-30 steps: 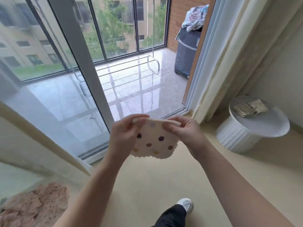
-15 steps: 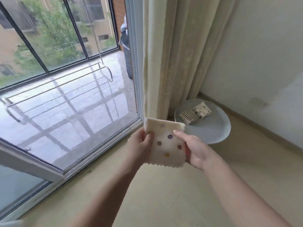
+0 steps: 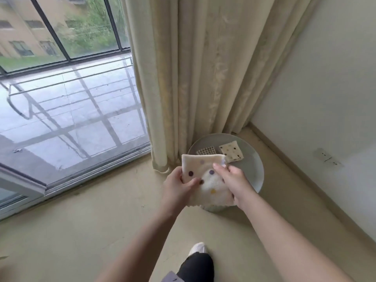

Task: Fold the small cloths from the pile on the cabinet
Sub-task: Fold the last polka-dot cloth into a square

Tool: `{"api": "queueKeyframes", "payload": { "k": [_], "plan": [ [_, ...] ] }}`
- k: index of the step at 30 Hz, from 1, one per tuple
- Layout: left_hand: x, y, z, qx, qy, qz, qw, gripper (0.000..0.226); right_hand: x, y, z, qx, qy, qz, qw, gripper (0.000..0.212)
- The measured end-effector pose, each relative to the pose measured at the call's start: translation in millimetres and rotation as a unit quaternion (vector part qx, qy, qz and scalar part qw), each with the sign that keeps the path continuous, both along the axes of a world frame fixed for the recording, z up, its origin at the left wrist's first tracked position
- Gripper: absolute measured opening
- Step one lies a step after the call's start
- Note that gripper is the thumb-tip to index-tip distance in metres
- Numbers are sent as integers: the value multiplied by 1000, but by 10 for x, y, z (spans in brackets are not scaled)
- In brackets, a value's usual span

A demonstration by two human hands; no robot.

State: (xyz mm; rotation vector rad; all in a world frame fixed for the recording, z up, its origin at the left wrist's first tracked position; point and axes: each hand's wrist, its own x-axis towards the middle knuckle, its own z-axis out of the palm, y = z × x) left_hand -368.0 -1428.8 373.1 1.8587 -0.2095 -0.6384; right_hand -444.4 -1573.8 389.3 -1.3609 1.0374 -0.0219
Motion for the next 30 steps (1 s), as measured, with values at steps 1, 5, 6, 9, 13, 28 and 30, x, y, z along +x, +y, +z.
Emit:
{"api": "queueKeyframes", "payload": {
  "k": [1, 5, 6, 9, 13, 28, 30],
  "plan": [
    [10, -196, -92, 9, 3, 8, 1000, 17, 10, -220, -88, 20, 12, 22, 999, 24],
    [105, -1064, -525, 42, 55, 15, 997, 16, 16, -1125, -513, 53, 79, 72, 993, 26],
    [143, -1304, -614, 54, 69, 4, 996, 16, 34, -1365, -602, 52, 95, 70, 992, 24],
    [229, -2007, -853, 71, 102, -28, 992, 10, 132, -2065, -866, 27, 134, 73, 988, 22],
    [386, -2816, -1288, 102, 160, -23, 982, 10, 383, -2883, -1284, -5, 158, 85, 984, 22],
    [1060, -4413, -3737, 203, 163, 165, 951, 31, 1506, -4366, -3867, -108, 181, 223, 952, 14],
    [1145, -4493, -3942, 209, 161, 173, 949, 32, 1569, -4421, -4088, -113, 182, 229, 950, 15]
  ]
}}
